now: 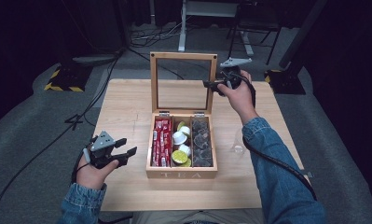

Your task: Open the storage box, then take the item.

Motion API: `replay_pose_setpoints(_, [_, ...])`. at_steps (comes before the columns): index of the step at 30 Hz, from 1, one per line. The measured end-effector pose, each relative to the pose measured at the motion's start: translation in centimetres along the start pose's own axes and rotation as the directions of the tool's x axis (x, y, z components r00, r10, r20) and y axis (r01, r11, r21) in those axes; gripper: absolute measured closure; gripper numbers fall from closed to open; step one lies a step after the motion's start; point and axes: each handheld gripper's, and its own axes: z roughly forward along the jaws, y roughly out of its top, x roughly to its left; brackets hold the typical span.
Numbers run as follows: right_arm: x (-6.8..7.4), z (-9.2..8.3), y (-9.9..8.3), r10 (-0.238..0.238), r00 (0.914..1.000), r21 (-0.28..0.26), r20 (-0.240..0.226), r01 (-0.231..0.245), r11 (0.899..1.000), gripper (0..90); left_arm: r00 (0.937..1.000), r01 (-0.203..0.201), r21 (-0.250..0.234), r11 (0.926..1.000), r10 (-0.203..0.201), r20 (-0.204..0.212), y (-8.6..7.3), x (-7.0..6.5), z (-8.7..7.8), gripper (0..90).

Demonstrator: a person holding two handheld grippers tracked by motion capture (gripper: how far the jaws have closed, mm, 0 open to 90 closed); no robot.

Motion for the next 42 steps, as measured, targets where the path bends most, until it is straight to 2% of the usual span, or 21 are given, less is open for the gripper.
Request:
replay_pose_setpoints(10, [0.0, -1.6, 0.1, 0.01, 0.9999, -0.019, -0.009, -0.01, 1.0, 29.0, 1.0, -0.001, 0.009, 1.0, 0.001, 0.006, 0.2, 0.1, 0.2, 42.9])
replay_pose_setpoints(15, [0.2, -3.3, 0.2, -0.011, 0.9998, -0.021, -0.017, 0.011, 1.0, 29.2, 0.9999, -0.01, 0.02, 0.9998, 0.01, 0.014, 0.5, 0.2, 0.7, 41.7])
replay_pose_setpoints(20, [0.8, -5.2, -0.1, -0.02, 0.9988, -0.032, -0.044, 0.019, 0.999, 29.6, 0.9999, -0.008, 0.005, 1.0, 0.008, 0.006, 0.7, 0.1, 0.9, 42.0])
replay_pose_setpoints(23, [1.3, -6.3, -0.7, -0.019, 0.9969, -0.039, -0.076, 0.016, 0.999, 30.5, 0.9999, -0.013, 0.0, 0.9999, 0.013, 0.009, 0.8, 0.2, 1.0, 42.2])
replay_pose_setpoints(28, [2.7, -8.0, -2.0, -0.027, 0.9925, -0.039, -0.119, 0.023, 0.999, 31.3, 0.9997, -0.019, 0.019, 0.9996, 0.018, 0.015, 0.8, 0.2, 1.4, 41.5])
replay_pose_setpoints(31, [3.2, -8.5, -2.4, -0.028, 0.9907, -0.037, -0.133, 0.023, 0.999, 31.4, 0.9998, -0.016, 0.028, 0.9995, 0.015, 0.013, 0.6, 0.2, 1.5, 40.5])
replay_pose_setpoints(33, [4.0, -9.0, -3.3, -0.027, 0.9872, -0.026, -0.157, 0.023, 0.999, 31.9, 0.9999, -0.016, 0.043, 0.999, 0.015, 0.008, 0.5, 0.2, 1.5, 39.5])
replay_pose_setpoints(34, [4.3, -9.1, -3.7, -0.024, 0.9856, -0.017, -0.167, 0.021, 1.0, 32.5, 0.9999, -0.003, 0.058, 0.9983, 0.003, 0.01, 0.2, 0.3, 1.6, 38.8])
replay_pose_setpoints(40, [5.5, -9.2, -5.4, -0.007, 0.9812, 0.042, -0.193, 0.016, 0.999, 37.5, 1.0, -0.004, 0.109, 0.9941, 0.003, 0.007, -0.7, 0.5, 2.1, 36.2])
replay_pose_setpoints(42, [5.9, -8.8, -6.0, 0.0, 0.9792, 0.063, -0.203, 0.014, 0.998, 40.1, 1.0, 0.003, 0.142, 0.9898, -0.004, 0.007, -1.4, 0.7, 2.4, 35.3])
